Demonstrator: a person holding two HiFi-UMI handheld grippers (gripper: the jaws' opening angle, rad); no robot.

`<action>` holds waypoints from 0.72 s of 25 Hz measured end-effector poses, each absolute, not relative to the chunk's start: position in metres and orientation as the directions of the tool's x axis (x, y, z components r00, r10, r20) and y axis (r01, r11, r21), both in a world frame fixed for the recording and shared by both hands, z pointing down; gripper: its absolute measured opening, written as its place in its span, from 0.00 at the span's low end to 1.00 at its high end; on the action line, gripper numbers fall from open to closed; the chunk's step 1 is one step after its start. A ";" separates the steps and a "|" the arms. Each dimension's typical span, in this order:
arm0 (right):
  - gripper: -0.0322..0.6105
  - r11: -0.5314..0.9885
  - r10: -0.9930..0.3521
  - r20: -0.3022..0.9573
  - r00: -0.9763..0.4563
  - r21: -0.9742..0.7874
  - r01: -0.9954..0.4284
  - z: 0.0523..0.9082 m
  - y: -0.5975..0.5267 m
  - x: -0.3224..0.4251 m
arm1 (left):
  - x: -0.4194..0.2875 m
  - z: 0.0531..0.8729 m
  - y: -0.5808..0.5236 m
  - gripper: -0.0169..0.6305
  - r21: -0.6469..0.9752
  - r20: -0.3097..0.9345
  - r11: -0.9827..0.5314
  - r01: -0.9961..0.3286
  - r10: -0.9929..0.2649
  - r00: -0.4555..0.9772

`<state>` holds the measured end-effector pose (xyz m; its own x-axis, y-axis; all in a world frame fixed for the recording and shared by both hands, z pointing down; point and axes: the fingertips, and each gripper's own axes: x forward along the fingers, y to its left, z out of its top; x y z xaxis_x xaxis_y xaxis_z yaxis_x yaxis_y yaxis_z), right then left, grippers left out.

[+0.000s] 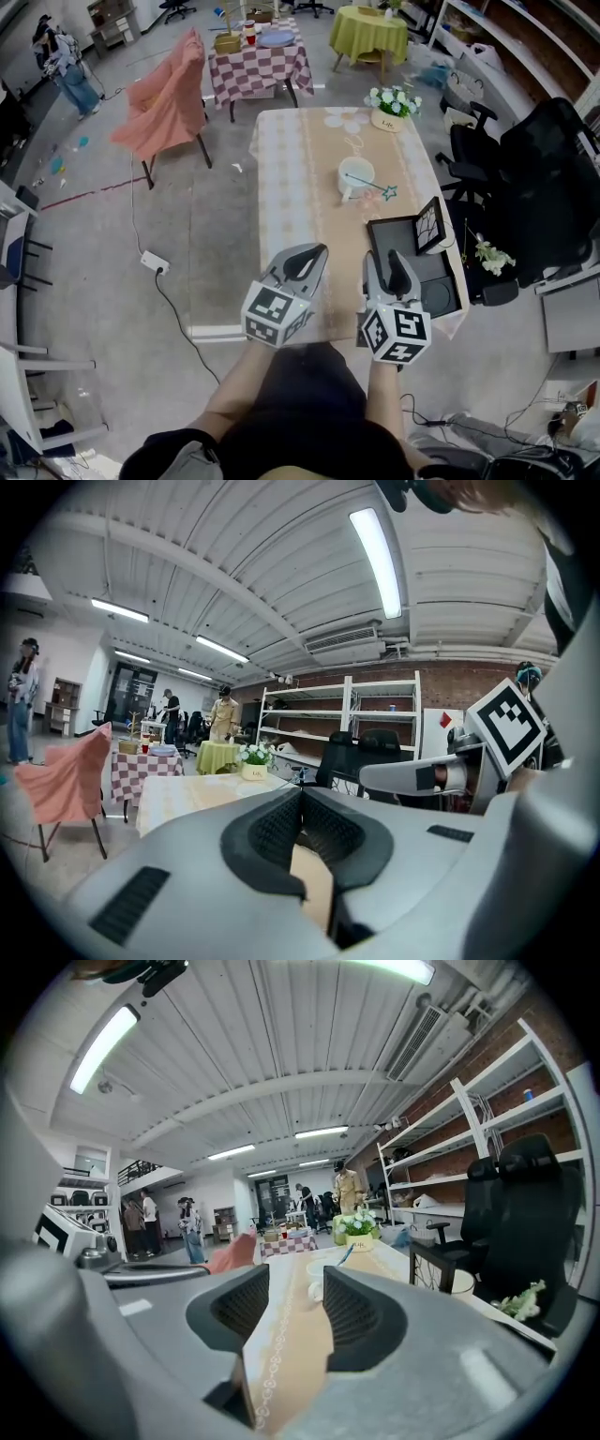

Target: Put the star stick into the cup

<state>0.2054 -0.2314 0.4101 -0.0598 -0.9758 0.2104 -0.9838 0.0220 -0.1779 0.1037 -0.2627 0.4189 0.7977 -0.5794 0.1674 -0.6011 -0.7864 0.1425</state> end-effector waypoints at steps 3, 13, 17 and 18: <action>0.26 0.005 -0.979 0.202 -0.040 -0.170 -0.985 0.407 -0.217 0.202 | 0.102 0.414 -0.252 0.04 0.141 0.152 -0.800 -0.583 -0.565 0.811; 0.06 0.033 -0.977 0.203 -0.060 -0.136 -0.990 0.406 -0.179 0.180 | 0.100 0.414 -0.216 0.04 0.137 0.143 -0.838 -0.528 -0.510 0.848; 0.06 0.032 -0.977 0.206 -0.061 -0.141 -0.990 0.405 -0.171 0.176 | 0.099 0.412 -0.209 0.04 0.135 0.138 -0.845 -0.517 -0.501 0.854; 0.06 0.030 -0.976 0.208 -0.058 -0.138 -0.990 0.406 -0.169 0.176 | 0.098 0.412 -0.207 0.04 0.134 0.137 -0.846 -0.515 -0.499 0.856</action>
<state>0.1757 -0.1692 0.4057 -0.0584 -0.9764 0.2079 -0.9900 0.0299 -0.1379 0.0984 -0.2070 0.4119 0.8556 -0.4991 0.1372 -0.5153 -0.8464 0.1343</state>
